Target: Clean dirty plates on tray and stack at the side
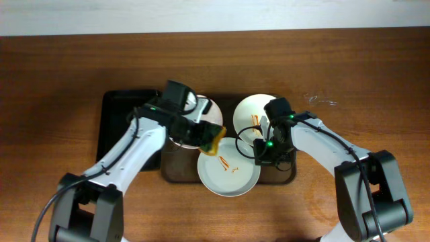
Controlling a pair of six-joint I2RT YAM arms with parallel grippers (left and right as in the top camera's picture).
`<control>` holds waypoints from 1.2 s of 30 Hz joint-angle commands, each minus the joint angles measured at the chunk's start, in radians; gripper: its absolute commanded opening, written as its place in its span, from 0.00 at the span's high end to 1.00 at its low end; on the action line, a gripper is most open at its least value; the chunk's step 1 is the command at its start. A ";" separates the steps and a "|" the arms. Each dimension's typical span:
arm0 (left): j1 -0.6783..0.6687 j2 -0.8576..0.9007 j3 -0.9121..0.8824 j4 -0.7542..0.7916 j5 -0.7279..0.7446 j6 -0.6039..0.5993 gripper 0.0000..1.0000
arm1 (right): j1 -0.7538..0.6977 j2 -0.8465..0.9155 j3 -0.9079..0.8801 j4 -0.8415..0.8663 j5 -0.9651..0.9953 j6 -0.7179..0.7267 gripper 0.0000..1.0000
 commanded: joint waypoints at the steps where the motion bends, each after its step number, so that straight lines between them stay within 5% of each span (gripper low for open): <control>1: -0.033 0.007 0.000 0.010 0.118 -0.135 1.00 | 0.006 0.007 -0.009 -0.002 0.032 0.011 0.96; 6: -0.033 0.109 -0.021 0.087 0.339 -0.185 1.00 | 0.006 0.007 -0.009 -0.005 0.032 0.011 0.96; 23: -0.113 0.199 -0.164 0.237 0.400 -0.362 1.00 | 0.006 0.007 -0.009 -0.008 0.032 0.011 0.96; 30: -0.141 0.199 -0.167 0.222 0.167 -0.496 1.00 | 0.006 0.007 -0.009 -0.018 0.032 0.011 0.96; 36: -0.018 0.179 -0.167 0.204 -0.028 -0.441 1.00 | 0.006 0.007 -0.009 -0.023 0.032 0.011 0.96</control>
